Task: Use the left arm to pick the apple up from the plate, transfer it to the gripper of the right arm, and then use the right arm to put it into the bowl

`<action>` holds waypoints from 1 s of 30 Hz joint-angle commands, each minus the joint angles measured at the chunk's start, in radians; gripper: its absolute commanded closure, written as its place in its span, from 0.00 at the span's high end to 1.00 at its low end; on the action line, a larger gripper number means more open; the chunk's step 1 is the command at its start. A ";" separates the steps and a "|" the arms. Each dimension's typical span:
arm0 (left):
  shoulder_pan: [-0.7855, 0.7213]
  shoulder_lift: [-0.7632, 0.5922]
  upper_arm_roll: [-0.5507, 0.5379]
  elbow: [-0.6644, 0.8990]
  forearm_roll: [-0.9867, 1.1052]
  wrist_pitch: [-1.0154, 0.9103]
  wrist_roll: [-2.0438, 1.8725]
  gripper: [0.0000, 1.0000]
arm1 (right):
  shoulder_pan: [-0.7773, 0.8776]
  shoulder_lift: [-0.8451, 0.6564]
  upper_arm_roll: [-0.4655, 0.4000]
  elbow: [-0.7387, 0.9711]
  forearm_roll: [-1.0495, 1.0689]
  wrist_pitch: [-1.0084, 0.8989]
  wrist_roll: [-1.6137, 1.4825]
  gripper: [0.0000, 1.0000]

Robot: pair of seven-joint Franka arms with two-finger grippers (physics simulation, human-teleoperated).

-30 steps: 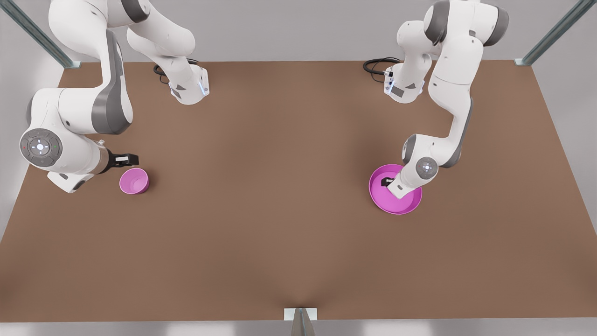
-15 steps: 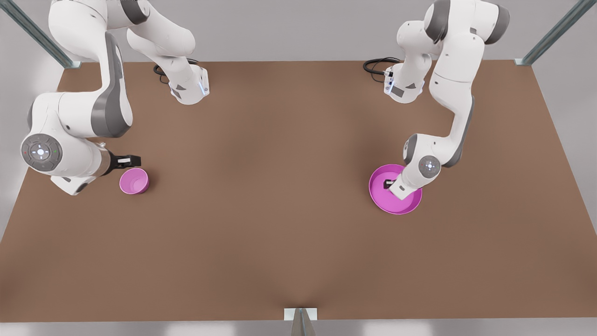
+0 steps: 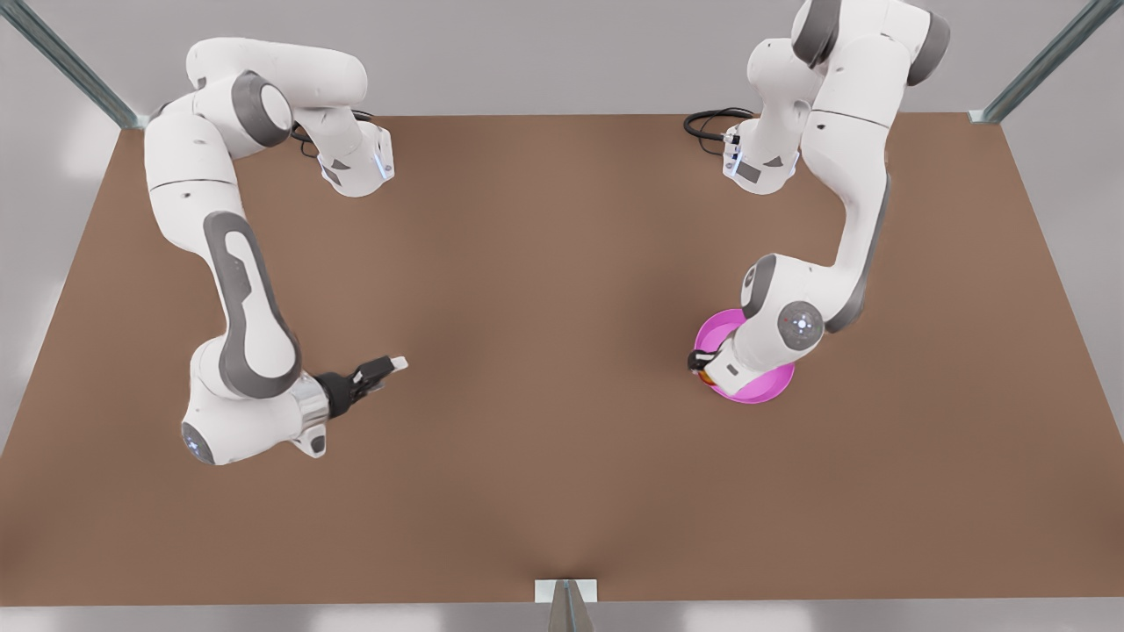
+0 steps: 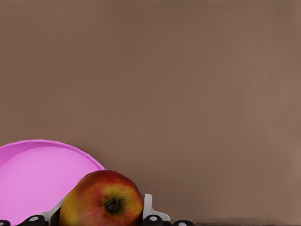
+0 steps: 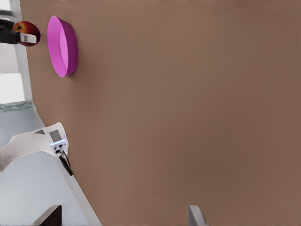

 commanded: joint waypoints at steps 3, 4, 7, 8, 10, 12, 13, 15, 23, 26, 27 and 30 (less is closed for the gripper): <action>-0.002 0.105 -0.174 0.258 -0.129 -0.298 -0.255 0.68 | -0.018 0.083 0.006 0.001 0.182 0.193 -1.025 1.00; -0.002 0.151 -0.234 0.329 -0.177 -0.313 -0.267 0.68 | -0.018 0.109 0.006 0.004 0.222 0.211 -1.088 1.00; -0.018 0.415 -0.473 0.608 -0.326 -0.301 -0.404 0.68 | -0.019 0.140 0.047 0.016 0.248 0.331 -1.203 1.00; -0.054 0.487 -0.525 0.669 -0.331 -0.287 -0.404 0.68 | -0.019 0.156 0.069 0.018 0.268 0.387 -1.309 1.00; -0.068 0.533 -0.556 0.689 -0.424 -0.198 -0.380 0.68 | -0.032 0.156 0.080 0.013 0.277 0.401 -1.435 1.00; -0.022 0.540 -0.555 0.694 -0.488 -0.285 -0.286 0.68 | -0.058 0.198 0.136 0.010 0.331 0.400 -1.599 1.00; -0.003 0.540 -0.555 0.692 -0.496 -0.316 -0.266 0.68 | -0.078 0.218 0.159 0.012 0.336 0.400 -1.642 1.00; 0.017 0.540 -0.555 0.692 -0.498 -0.338 -0.258 0.68 | -0.105 0.219 0.181 0.006 0.337 0.390 -1.708 1.00; 0.046 0.641 -0.547 0.786 -0.587 -0.105 0.007 0.68 | -0.133 0.282 0.254 -0.008 0.375 0.231 -1.912 1.00; 0.035 0.687 -0.553 0.838 -0.597 0.073 0.142 0.68 | -0.133 0.284 0.279 -0.030 0.377 0.220 -1.934 1.00; 0.025 0.701 -0.551 0.870 -0.596 0.075 0.144 0.68 | -0.131 0.284 0.285 -0.030 0.377 0.220 -1.934 1.00; 0.023 0.707 -0.551 0.870 -0.627 0.104 0.142 0.68 | -0.121 0.284 0.301 -0.030 0.378 0.229 -1.932 1.00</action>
